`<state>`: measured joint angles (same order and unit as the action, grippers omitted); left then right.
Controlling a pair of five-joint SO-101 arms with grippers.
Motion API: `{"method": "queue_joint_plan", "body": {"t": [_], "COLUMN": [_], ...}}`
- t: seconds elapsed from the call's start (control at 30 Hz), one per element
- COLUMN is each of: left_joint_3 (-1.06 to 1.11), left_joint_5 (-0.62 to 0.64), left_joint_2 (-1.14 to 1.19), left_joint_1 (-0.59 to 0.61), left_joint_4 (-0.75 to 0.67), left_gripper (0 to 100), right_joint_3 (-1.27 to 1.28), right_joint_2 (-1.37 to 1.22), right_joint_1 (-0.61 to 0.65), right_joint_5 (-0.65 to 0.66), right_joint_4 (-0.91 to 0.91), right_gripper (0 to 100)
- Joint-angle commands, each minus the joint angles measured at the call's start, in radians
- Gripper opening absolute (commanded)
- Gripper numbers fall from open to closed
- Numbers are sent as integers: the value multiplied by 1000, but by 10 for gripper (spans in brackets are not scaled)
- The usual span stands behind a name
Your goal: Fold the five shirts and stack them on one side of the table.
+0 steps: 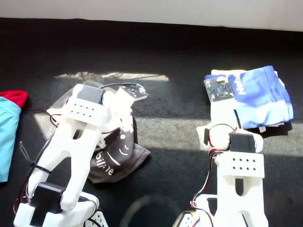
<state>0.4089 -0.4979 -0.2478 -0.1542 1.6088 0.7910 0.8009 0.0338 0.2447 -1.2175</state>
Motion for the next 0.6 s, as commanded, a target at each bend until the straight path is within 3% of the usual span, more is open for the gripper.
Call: {"method": "queue_joint_plan", "body": {"t": [0.0,0.23,0.43,0.57], "left_joint_3": [2,58,104,97], "left_joint_5": [9,12,12,-6], "left_joint_2": [-35,-136,-209,-292], "left_joint_1": [73,265,384,572], "left_joint_4": [35,44,51,52], "left_gripper": [10,28,209,213], "right_joint_3": [-108,-496,-865,-1119], "right_joint_2": [-79,-444,-746,-937], "right_joint_1": [12,77,142,202], "right_joint_5": [-74,-74,-80,-192], "right_joint_4": [8,-110,-174,-259], "right_gripper": [53,53,62,211]}}
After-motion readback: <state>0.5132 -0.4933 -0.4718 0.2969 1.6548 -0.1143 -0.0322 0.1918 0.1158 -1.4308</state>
